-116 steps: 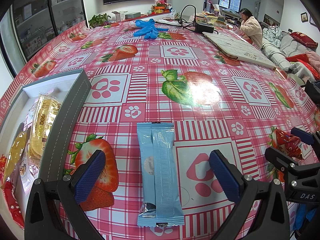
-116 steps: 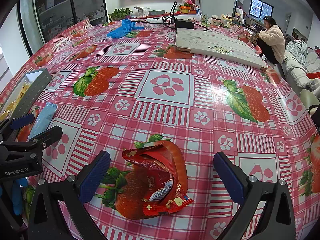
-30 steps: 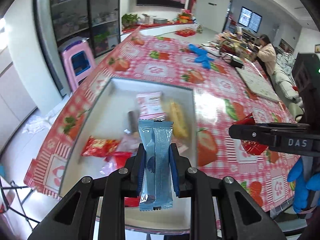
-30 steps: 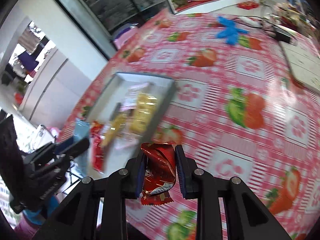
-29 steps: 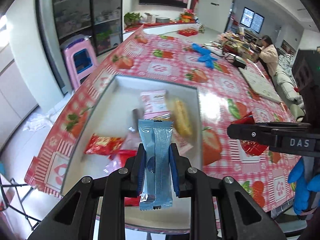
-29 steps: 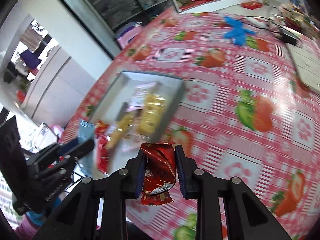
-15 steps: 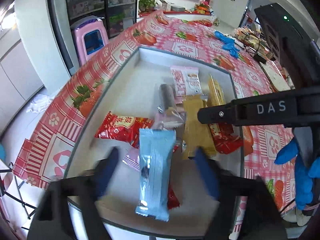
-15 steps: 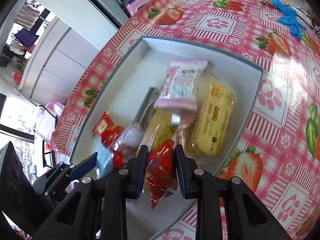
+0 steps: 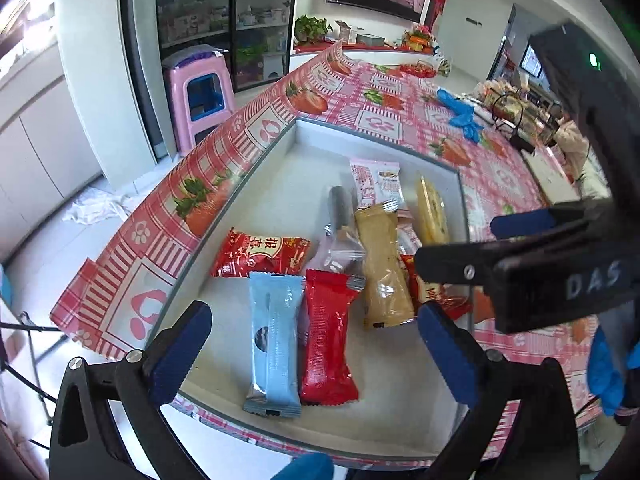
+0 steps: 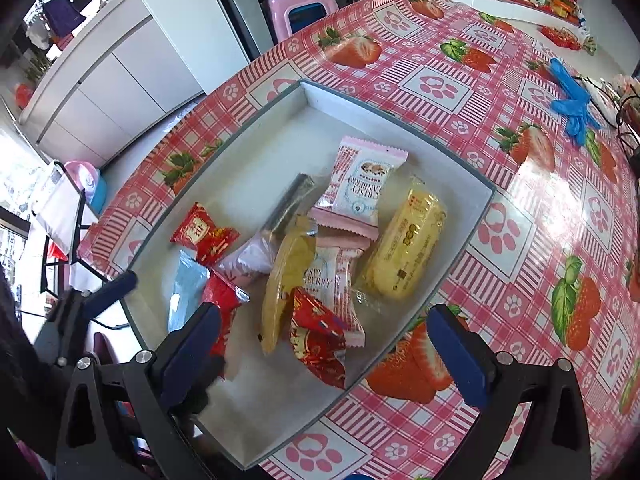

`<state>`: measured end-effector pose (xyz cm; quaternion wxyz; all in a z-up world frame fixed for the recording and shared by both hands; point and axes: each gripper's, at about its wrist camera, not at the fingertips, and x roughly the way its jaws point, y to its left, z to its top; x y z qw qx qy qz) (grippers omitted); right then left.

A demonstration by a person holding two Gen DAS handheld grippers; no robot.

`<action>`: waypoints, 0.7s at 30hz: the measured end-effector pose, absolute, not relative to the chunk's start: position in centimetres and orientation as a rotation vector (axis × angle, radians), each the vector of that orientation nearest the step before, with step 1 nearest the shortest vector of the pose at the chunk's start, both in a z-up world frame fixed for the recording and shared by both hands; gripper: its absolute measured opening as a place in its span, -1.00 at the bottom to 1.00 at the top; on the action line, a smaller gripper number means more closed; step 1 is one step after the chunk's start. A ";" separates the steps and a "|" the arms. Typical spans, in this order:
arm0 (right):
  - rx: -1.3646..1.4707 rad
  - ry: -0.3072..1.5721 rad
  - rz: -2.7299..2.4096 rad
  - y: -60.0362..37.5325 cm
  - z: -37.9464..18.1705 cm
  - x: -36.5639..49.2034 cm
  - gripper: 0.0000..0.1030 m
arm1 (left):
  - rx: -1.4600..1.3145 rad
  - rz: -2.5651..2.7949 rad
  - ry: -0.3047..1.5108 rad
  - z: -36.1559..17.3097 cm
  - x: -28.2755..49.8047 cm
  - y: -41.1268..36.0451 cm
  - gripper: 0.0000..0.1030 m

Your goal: Organize snacks

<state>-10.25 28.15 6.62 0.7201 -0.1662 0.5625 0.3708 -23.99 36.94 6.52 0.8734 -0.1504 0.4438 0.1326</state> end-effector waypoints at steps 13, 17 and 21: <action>-0.425 1.217 0.827 27.0 8.0 -11.9 1.00 | -0.264 0.330 0.998 7.0 -24.3 36.1 1.00; -0.434 1.209 0.828 26.9 8.2 -12.1 1.00 | -0.261 0.330 0.995 7.1 -24.3 36.0 0.99; -0.441 1.210 0.827 26.8 8.1 -12.1 1.00 | -0.258 0.344 0.999 7.2 -24.4 36.0 0.99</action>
